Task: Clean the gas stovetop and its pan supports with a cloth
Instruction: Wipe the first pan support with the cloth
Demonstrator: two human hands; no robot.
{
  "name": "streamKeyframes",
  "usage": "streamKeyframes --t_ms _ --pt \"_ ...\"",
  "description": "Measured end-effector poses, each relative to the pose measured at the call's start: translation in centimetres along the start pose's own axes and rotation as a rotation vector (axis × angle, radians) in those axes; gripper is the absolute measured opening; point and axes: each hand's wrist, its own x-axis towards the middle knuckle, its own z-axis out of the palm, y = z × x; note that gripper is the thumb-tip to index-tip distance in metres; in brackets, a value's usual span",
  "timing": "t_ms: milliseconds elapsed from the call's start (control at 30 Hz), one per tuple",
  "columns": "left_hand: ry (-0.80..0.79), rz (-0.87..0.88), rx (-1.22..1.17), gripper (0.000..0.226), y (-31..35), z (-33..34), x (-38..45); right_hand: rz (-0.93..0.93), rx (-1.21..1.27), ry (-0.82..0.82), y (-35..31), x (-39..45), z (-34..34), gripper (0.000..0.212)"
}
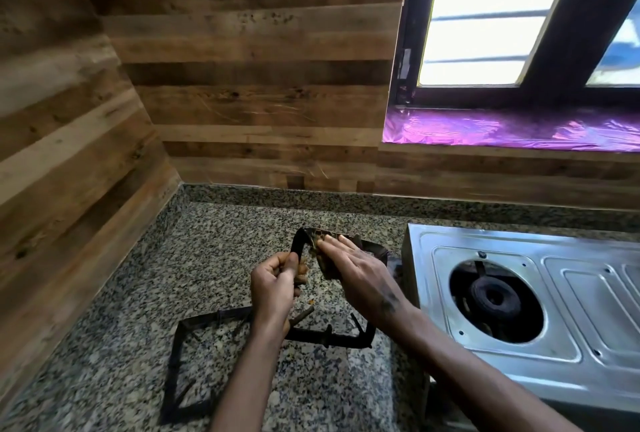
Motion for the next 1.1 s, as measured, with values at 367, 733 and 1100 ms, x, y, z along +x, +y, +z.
streamKeyframes --t_ms 367,733,1100 --pt "-0.024 0.041 -0.006 0.015 0.9 0.0 -0.2 0.132 0.069 0.188 -0.4 2.7 -0.8 0.056" --pt "0.033 -0.108 -0.02 0.015 -1.2 -0.5 -0.5 0.354 0.565 0.081 1.3 0.1 -3.7 0.03" --pt "-0.016 -0.022 0.001 0.014 -0.2 0.1 -0.8 0.534 0.313 -0.205 3.8 0.8 -3.5 0.034"
